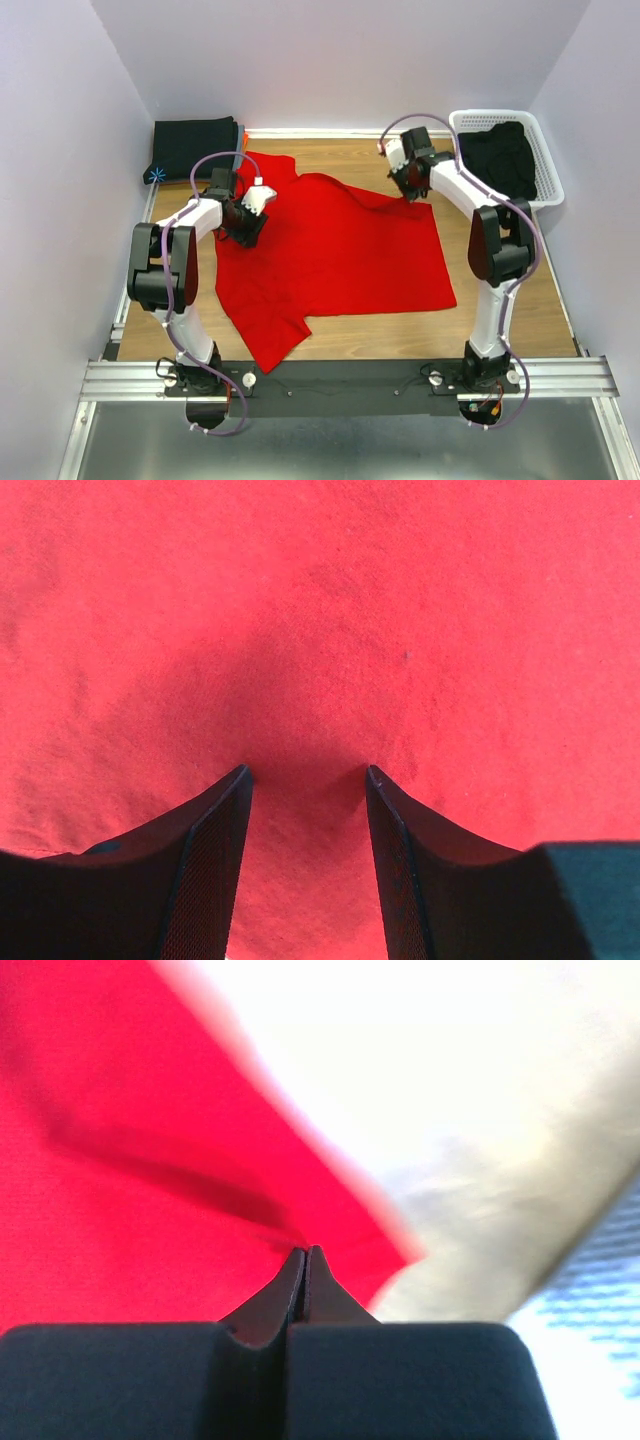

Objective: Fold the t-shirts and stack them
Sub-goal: Flatten the tshirt out

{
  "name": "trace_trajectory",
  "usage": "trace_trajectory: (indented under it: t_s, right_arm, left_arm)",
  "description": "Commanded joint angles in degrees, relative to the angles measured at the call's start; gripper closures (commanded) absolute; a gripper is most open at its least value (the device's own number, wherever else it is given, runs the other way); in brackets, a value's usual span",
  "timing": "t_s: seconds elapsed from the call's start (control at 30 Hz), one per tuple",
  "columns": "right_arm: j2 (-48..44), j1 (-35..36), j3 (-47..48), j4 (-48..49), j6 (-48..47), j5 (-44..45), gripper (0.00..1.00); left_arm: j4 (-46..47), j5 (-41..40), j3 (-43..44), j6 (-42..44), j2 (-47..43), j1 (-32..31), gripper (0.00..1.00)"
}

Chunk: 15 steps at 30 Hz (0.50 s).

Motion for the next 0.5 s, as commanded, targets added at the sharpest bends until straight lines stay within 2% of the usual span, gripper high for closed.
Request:
trace_trajectory:
  t_s: [0.0, 0.2, 0.47]
  right_arm:
    - [6.8, -4.4, 10.5, 1.9, -1.3, 5.0, 0.99]
    - [15.4, -6.6, 22.5, 2.8, -2.1, 7.5, 1.00]
    - [22.2, -7.9, 26.4, 7.5, -2.4, 13.1, 0.99]
  left_arm:
    - [0.2, -1.2, 0.4, -0.4, 1.2, -0.3, 0.43]
    - [0.4, -0.7, 0.8, -0.6, 1.3, -0.3, 0.43]
    - [1.6, -0.4, 0.7, -1.8, -0.4, -0.2, 0.41]
